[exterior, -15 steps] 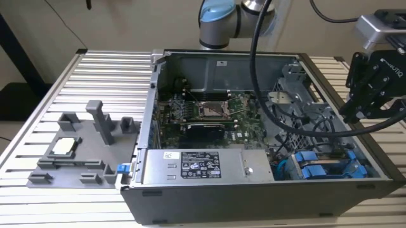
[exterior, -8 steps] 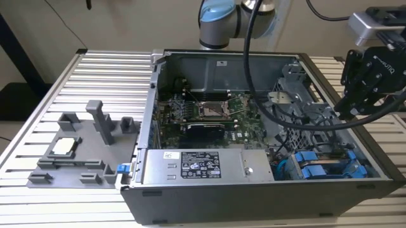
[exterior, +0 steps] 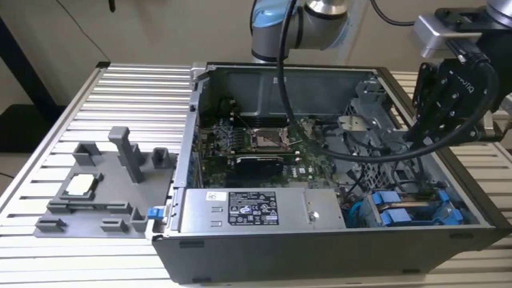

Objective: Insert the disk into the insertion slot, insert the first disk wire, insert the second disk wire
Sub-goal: 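Insert the second disk wire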

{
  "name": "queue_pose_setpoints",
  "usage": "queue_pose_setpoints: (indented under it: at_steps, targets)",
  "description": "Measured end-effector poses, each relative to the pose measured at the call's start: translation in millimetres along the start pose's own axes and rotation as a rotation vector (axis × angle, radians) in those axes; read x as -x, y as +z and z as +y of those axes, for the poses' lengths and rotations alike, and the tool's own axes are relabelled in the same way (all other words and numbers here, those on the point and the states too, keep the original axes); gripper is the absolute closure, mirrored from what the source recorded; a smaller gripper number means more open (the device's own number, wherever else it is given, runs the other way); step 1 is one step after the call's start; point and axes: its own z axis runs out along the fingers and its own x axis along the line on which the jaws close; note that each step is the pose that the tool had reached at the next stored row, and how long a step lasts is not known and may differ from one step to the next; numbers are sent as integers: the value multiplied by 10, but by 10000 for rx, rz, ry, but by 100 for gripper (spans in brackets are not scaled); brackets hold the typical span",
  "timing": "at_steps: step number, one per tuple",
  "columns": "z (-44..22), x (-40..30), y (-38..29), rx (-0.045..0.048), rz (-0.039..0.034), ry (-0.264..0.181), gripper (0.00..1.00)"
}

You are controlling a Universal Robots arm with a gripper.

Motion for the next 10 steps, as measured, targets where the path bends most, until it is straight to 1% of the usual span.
queue_pose_setpoints:
  at_steps: [4,10]
  targets:
    - [150,-4,3,-12,0,1,73]
    - [401,-11,10,-34,-1,12,73]
